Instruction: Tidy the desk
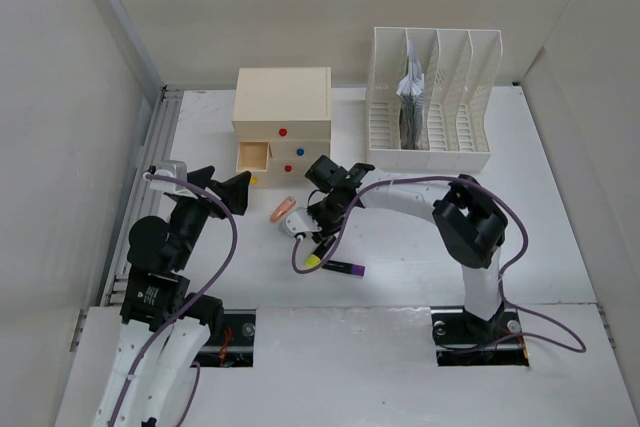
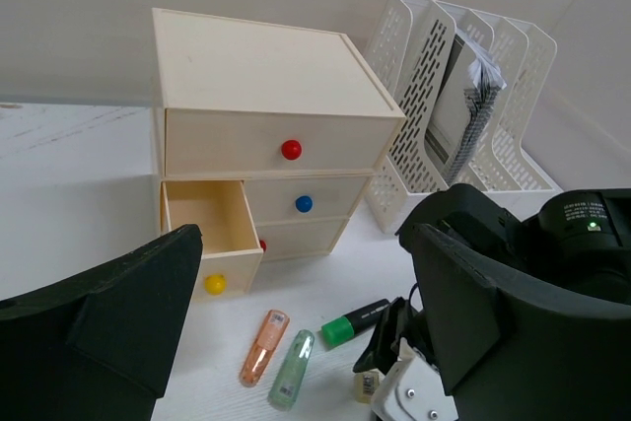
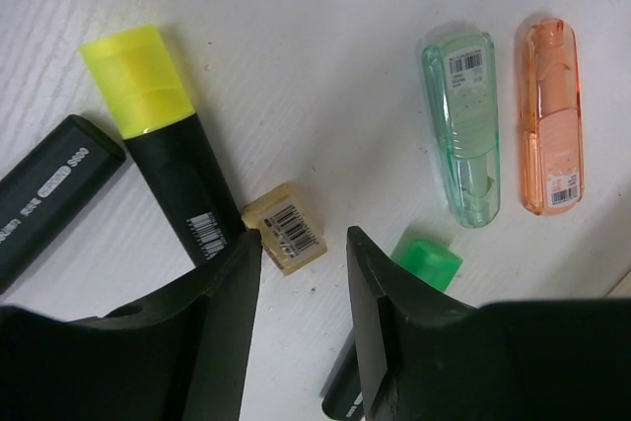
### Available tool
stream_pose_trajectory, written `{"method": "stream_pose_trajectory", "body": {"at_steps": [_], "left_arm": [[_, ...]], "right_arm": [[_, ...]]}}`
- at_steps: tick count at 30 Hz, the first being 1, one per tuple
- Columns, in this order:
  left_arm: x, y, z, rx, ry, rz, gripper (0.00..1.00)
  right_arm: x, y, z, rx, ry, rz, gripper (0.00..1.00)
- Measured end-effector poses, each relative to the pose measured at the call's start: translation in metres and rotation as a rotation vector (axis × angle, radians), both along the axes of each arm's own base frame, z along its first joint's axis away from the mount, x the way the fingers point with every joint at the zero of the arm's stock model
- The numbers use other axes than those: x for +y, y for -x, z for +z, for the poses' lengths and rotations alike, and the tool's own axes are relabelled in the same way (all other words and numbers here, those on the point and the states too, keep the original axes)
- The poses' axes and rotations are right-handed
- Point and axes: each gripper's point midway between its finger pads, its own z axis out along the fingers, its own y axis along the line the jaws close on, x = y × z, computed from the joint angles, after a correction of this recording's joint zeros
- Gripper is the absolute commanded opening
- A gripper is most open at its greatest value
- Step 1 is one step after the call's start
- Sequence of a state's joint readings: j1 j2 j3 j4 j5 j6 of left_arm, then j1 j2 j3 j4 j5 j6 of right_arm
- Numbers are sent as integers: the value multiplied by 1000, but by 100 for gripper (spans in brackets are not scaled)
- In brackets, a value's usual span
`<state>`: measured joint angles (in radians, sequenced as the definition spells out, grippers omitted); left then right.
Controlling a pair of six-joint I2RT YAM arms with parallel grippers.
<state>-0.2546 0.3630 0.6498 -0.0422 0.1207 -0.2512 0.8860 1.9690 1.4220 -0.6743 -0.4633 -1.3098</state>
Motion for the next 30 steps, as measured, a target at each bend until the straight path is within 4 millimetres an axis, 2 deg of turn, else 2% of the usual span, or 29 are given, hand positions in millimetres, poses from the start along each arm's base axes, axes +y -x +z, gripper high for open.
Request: {"method": "stream_pose_trajectory", "body": {"at_steps": [6, 16, 30], "left_arm": [[0, 0, 0, 0, 0, 0, 85], [0, 1, 1, -6, 2, 0, 85], [0, 1, 2, -7, 2, 0, 85]], "right_arm": [[-4, 6, 6, 11, 0, 6, 46], [-5, 9, 5, 13, 5, 17, 46], [-6, 7, -17, 26, 40, 17, 46]]}}
